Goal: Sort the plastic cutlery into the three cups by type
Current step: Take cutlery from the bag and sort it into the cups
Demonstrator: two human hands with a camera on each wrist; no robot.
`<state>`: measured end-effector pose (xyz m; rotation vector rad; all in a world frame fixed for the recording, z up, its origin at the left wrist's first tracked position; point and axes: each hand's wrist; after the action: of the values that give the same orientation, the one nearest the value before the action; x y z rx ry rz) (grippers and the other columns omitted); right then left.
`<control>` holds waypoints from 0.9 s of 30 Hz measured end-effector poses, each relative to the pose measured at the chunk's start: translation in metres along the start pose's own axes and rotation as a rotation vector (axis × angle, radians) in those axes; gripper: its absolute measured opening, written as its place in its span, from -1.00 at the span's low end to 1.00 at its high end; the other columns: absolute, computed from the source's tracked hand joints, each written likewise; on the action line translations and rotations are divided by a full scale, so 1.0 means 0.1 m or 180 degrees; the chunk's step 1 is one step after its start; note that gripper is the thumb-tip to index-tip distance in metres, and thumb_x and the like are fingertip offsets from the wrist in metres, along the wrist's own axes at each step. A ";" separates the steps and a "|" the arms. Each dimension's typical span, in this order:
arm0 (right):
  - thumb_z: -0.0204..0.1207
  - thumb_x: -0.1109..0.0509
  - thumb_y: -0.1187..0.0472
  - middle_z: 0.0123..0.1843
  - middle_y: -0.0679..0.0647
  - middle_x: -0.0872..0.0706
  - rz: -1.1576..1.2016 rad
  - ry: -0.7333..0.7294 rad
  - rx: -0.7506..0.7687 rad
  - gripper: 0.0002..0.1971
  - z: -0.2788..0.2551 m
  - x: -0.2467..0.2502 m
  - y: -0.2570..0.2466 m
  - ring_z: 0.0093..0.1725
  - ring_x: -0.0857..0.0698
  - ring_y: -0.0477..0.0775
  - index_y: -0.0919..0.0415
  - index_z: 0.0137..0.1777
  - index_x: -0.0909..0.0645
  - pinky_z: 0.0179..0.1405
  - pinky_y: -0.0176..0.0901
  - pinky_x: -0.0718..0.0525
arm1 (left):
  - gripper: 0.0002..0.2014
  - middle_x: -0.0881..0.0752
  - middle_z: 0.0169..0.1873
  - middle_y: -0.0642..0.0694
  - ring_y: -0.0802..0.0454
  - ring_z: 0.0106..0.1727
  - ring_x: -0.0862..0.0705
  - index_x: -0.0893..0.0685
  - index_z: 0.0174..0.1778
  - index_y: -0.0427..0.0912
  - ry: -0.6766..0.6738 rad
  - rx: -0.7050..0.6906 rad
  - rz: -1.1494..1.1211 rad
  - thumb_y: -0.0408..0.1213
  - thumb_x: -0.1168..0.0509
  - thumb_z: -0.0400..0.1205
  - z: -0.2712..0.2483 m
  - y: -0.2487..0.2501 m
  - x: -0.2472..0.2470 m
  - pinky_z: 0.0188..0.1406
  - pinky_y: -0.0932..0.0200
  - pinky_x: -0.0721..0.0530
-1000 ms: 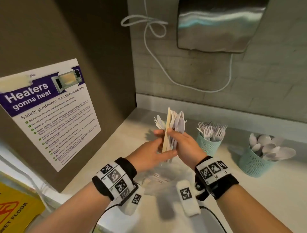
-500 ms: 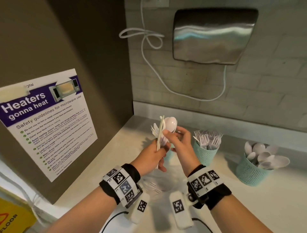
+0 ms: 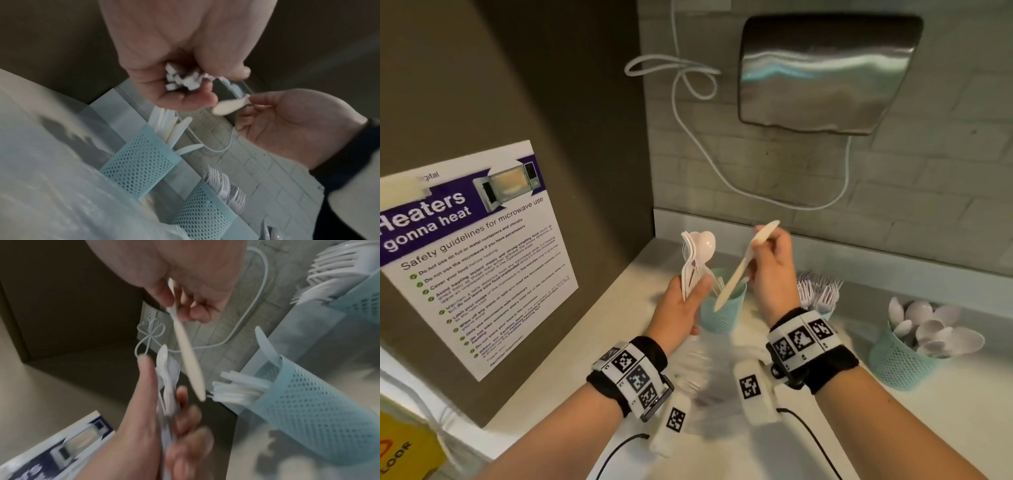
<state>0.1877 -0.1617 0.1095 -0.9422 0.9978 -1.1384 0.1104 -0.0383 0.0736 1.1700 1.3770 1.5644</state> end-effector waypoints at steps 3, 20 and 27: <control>0.66 -0.17 0.14 -0.22 -0.01 -0.59 -0.0583 0.0268 0.0354 -0.93 0.15 0.06 0.02 -0.25 -0.61 0.12 -0.04 -0.02 -0.45 -0.21 0.07 -0.64 | -0.64 -0.40 -0.40 0.04 0.15 -0.45 -0.36 -0.50 0.07 0.00 0.0130 0.0075 -0.0152 0.19 0.00 0.68 0.02 -0.02 0.06 -0.47 0.24 -0.45; 0.43 -0.25 0.10 -0.04 -0.09 -0.69 -0.1801 -0.0247 0.0524 -0.84 -0.05 0.06 0.31 -0.24 -0.60 -0.08 -0.06 -0.02 -0.58 -0.12 -0.03 -0.63 | -0.75 -0.51 -0.23 -0.08 0.11 -0.35 -0.42 -0.43 0.16 -0.18 -0.0159 -0.0263 -0.0343 -0.08 -0.03 0.76 0.01 -0.01 -0.02 -0.33 0.31 -0.53; 0.41 -0.54 0.14 -0.21 -0.07 -0.68 -0.1075 -0.0436 0.0194 -0.82 -0.21 -0.02 0.12 -0.27 -0.63 -0.13 -0.05 -0.17 -0.55 -0.25 -0.34 -0.59 | -0.67 -0.57 -0.05 0.02 0.41 -0.35 -0.60 -0.27 0.36 -0.14 -0.0368 -0.0284 -0.0429 -0.53 -0.02 0.72 0.00 0.07 -0.32 -0.42 0.16 -0.59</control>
<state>0.1707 -0.1593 0.0920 -1.1520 0.7049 -1.3554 0.1204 -0.0693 0.0756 1.0740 1.2707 1.4264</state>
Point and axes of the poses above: each hand's wrist, its own z-axis towards the middle knuckle, its own x-axis out of the back of the hand, y = z × x
